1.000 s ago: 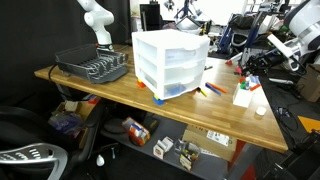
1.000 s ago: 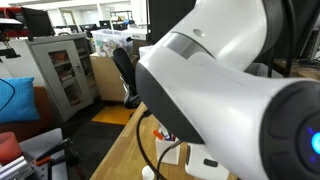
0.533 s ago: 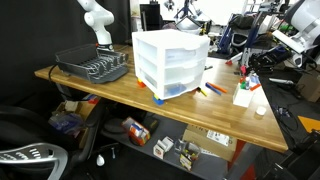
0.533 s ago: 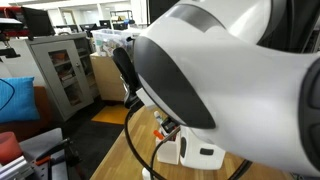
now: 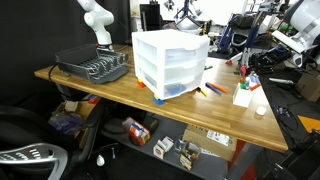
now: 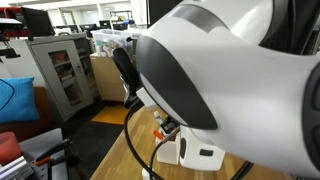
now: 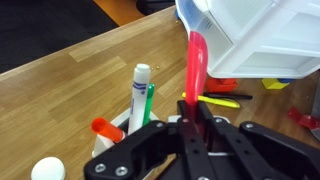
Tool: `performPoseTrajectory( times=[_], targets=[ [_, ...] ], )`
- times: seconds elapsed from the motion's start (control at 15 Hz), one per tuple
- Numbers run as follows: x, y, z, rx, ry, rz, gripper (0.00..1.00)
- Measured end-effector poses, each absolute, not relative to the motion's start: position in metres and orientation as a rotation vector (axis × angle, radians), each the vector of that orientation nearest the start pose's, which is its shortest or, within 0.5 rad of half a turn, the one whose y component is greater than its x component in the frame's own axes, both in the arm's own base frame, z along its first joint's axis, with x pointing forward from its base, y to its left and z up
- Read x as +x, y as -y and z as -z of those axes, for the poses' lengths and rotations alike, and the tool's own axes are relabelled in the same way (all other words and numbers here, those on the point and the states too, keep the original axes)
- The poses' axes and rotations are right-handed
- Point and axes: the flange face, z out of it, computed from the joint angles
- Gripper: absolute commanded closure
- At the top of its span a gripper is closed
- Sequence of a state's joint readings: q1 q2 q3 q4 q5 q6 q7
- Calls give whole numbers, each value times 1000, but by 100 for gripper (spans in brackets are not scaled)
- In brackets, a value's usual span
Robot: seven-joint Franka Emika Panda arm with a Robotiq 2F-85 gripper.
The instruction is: Put the pink marker in the pen holder
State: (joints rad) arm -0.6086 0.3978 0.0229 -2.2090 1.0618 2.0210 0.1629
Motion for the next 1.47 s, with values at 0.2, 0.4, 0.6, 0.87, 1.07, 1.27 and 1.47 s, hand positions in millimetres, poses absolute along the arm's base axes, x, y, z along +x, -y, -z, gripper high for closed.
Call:
performPoseTrajectory(
  times=[0.2, 0.4, 0.6, 0.87, 1.07, 1.27, 1.47],
  targets=[
    [452, 227, -190, -1563, -1472, -465, 97],
    [445, 226, -197, -1496, -1401, -531, 97],
    [430, 233, -199, -1446, -1381, -573, 97],
    [407, 227, -190, -1360, -1367, -646, 97],
    [395, 219, -182, -1309, -1376, -678, 97],
    [388, 218, -176, -1272, -1402, -672, 97],
    [386, 224, -167, -1246, -1445, -645, 97]
  ],
)
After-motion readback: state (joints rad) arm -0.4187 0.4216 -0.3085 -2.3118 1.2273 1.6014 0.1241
